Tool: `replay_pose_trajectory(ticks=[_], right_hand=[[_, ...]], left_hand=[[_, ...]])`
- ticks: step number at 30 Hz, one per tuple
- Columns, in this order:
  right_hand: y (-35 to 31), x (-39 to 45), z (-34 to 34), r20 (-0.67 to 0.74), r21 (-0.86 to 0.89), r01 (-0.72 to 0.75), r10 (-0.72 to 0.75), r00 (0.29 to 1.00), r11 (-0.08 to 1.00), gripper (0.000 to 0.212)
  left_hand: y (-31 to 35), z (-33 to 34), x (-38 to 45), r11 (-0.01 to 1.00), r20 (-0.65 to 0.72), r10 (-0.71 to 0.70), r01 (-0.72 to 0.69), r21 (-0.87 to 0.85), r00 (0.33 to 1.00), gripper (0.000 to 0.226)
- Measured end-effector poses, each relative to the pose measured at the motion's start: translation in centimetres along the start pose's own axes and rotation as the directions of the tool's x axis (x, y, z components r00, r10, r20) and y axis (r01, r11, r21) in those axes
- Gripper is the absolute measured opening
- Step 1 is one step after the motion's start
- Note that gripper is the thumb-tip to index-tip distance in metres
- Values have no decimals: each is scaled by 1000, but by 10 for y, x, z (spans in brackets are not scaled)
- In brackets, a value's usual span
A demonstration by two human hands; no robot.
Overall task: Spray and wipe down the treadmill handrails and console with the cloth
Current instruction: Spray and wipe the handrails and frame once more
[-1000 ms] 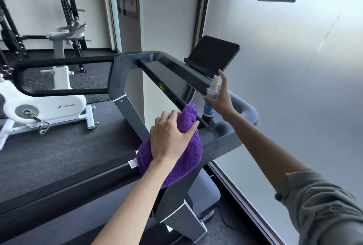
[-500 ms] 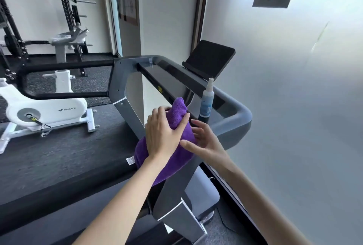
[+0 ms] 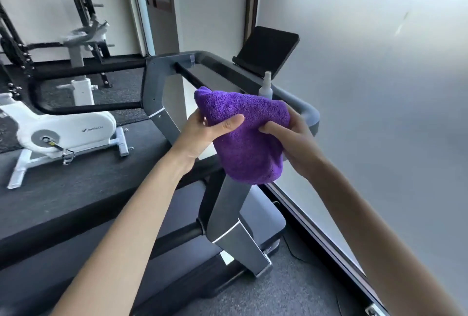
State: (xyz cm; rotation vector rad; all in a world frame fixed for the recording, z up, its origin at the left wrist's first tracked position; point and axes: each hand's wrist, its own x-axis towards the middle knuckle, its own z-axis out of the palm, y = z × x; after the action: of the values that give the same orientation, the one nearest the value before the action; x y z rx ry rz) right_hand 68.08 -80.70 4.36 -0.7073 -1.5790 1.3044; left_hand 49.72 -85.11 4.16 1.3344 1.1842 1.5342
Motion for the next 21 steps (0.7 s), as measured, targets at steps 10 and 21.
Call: replay_pose_trajectory(ticks=[10,21], right_hand=[[-17,-147,-44,-477,-259,-129,-10,879,957,28],[73,-339,-64,-786,-400,-713,186,590,576,35]], left_hand=[[-35,60,-37,996,410,-38,69,-60,911,42],[-159,168,-143,943,670,-331,211,256,664,34]])
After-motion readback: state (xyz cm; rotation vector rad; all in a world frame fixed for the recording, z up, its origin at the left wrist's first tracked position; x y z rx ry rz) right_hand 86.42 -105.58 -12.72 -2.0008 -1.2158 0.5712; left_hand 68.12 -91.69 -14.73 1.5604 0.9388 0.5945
